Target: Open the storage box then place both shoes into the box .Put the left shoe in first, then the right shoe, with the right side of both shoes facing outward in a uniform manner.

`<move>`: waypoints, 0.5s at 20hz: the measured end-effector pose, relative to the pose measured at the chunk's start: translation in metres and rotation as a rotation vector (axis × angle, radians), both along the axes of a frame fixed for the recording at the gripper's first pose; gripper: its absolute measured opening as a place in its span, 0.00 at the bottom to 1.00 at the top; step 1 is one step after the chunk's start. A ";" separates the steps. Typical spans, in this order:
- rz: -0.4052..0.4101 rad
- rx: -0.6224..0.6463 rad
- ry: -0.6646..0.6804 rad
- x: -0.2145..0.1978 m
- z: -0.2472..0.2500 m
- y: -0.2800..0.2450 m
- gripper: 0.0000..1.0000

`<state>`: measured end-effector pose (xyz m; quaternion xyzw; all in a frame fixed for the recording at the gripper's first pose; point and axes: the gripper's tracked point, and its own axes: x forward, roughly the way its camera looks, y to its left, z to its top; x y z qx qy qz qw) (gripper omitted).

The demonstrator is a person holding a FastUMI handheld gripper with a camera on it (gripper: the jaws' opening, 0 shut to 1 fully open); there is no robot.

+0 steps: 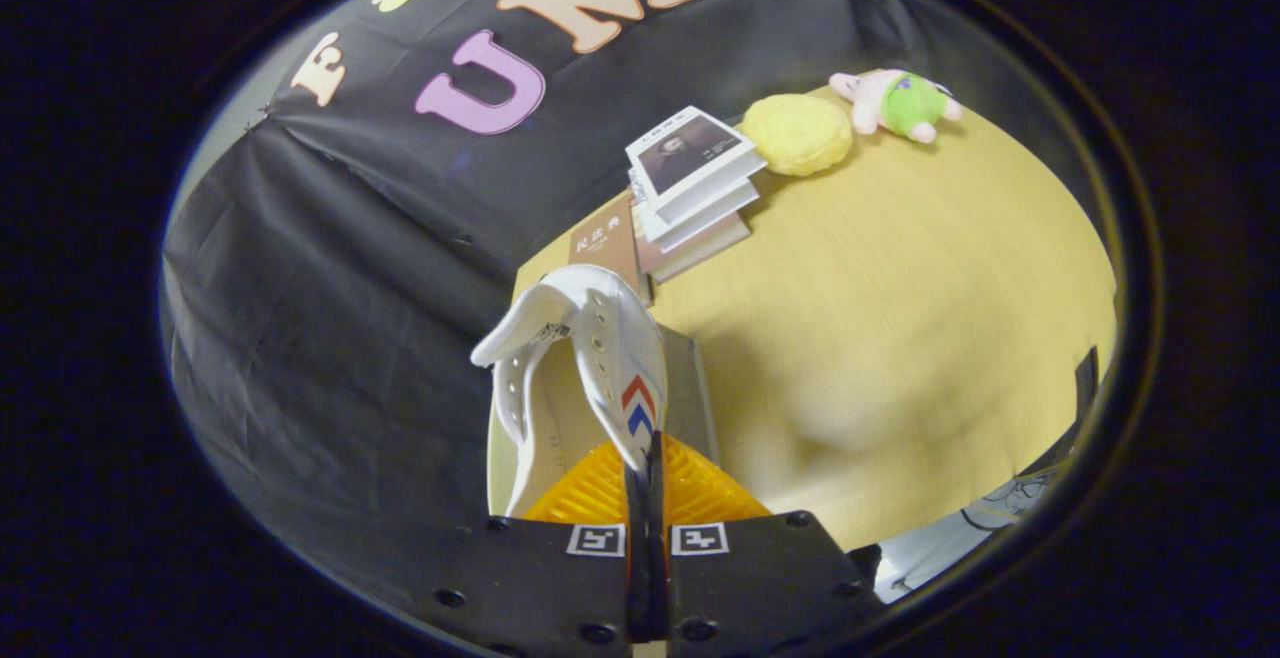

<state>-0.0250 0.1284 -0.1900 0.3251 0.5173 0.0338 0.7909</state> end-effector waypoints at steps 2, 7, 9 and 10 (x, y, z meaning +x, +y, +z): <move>0.013 0.000 0.001 0.004 -0.001 0.016 0.03; 0.029 -0.001 0.021 0.011 -0.014 0.043 0.03; 0.034 -0.017 0.028 0.011 -0.020 0.049 0.03; 0.032 -0.030 0.030 0.012 -0.024 0.050 0.03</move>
